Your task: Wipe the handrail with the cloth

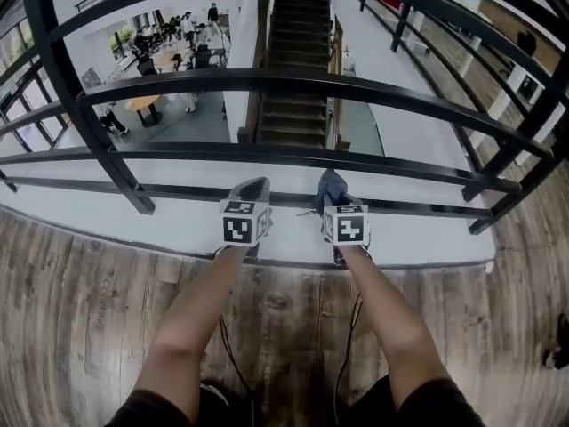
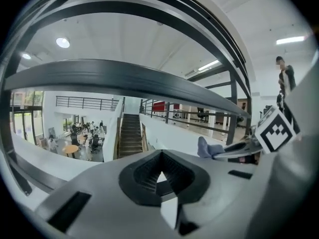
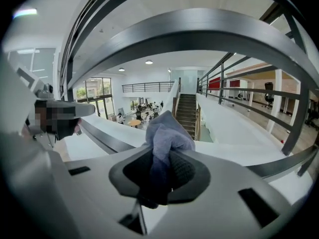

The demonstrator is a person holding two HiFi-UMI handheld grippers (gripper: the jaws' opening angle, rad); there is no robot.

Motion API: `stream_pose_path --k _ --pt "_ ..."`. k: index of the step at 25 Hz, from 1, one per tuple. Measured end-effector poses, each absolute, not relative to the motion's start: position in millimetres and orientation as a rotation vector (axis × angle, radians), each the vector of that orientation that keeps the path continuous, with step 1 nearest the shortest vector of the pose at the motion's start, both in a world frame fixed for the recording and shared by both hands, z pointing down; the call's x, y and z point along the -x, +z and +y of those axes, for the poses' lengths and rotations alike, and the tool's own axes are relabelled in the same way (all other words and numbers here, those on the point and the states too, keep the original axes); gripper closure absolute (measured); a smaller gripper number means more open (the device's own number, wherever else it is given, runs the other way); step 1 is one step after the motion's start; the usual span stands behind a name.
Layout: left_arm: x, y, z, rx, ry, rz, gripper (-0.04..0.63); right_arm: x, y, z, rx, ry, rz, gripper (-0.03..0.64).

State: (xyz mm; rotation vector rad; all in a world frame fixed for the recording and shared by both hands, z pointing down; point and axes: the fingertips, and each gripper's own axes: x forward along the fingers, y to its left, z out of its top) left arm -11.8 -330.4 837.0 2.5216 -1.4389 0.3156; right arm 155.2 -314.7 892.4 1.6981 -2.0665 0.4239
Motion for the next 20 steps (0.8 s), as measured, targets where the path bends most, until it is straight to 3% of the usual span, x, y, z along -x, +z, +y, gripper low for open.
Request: stream_pose_path --k 20 --pt "-305.4 859.1 -274.2 -2.638 0.416 -1.127 0.594 -434.2 888.5 -272.5 -1.868 0.448 -1.920 0.538"
